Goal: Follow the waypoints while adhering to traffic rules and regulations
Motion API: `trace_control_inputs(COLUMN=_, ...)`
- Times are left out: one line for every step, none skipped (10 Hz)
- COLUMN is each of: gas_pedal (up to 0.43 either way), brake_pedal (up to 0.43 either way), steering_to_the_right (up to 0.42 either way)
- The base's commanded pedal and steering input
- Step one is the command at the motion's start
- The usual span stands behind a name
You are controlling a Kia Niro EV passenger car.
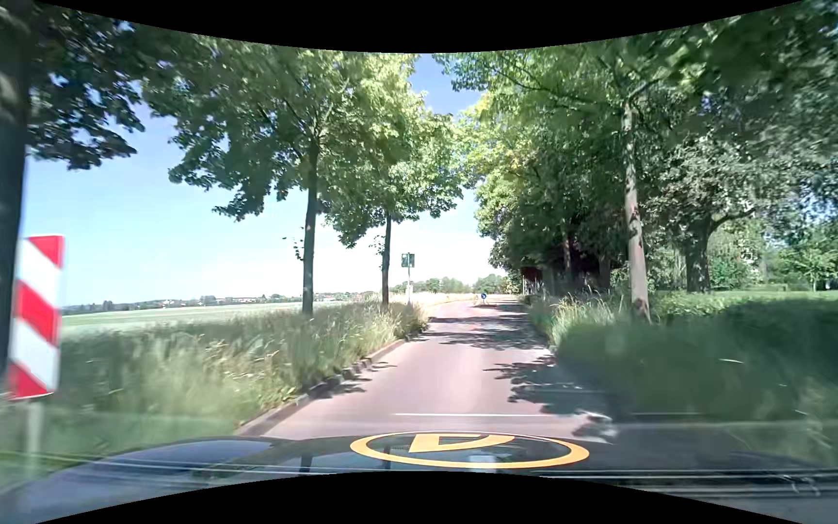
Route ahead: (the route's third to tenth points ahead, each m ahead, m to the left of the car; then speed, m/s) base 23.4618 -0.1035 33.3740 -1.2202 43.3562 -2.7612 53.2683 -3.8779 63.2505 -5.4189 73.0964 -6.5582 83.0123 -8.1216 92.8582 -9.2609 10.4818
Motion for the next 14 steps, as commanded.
trace_control_inputs(gas_pedal=0.280, brake_pedal=0.000, steering_to_the_right=0.039)
trace_control_inputs(gas_pedal=0.280, brake_pedal=0.000, steering_to_the_right=0.044)
trace_control_inputs(gas_pedal=0.280, brake_pedal=0.000, steering_to_the_right=0.044)
trace_control_inputs(gas_pedal=0.280, brake_pedal=0.000, steering_to_the_right=0.044)
trace_control_inputs(gas_pedal=0.280, brake_pedal=0.000, steering_to_the_right=0.044)
trace_control_inputs(gas_pedal=0.280, brake_pedal=0.000, steering_to_the_right=0.042)
trace_control_inputs(gas_pedal=0.280, brake_pedal=0.000, steering_to_the_right=0.039)
trace_control_inputs(gas_pedal=0.280, brake_pedal=0.000, steering_to_the_right=0.035)
trace_control_inputs(gas_pedal=0.280, brake_pedal=0.000, steering_to_the_right=0.034)
trace_control_inputs(gas_pedal=0.280, brake_pedal=0.000, steering_to_the_right=0.034)
trace_control_inputs(gas_pedal=0.280, brake_pedal=0.000, steering_to_the_right=0.034)
trace_control_inputs(gas_pedal=0.280, brake_pedal=0.000, steering_to_the_right=0.034)
trace_control_inputs(gas_pedal=0.280, brake_pedal=0.000, steering_to_the_right=0.034)
trace_control_inputs(gas_pedal=0.280, brake_pedal=0.000, steering_to_the_right=0.033)
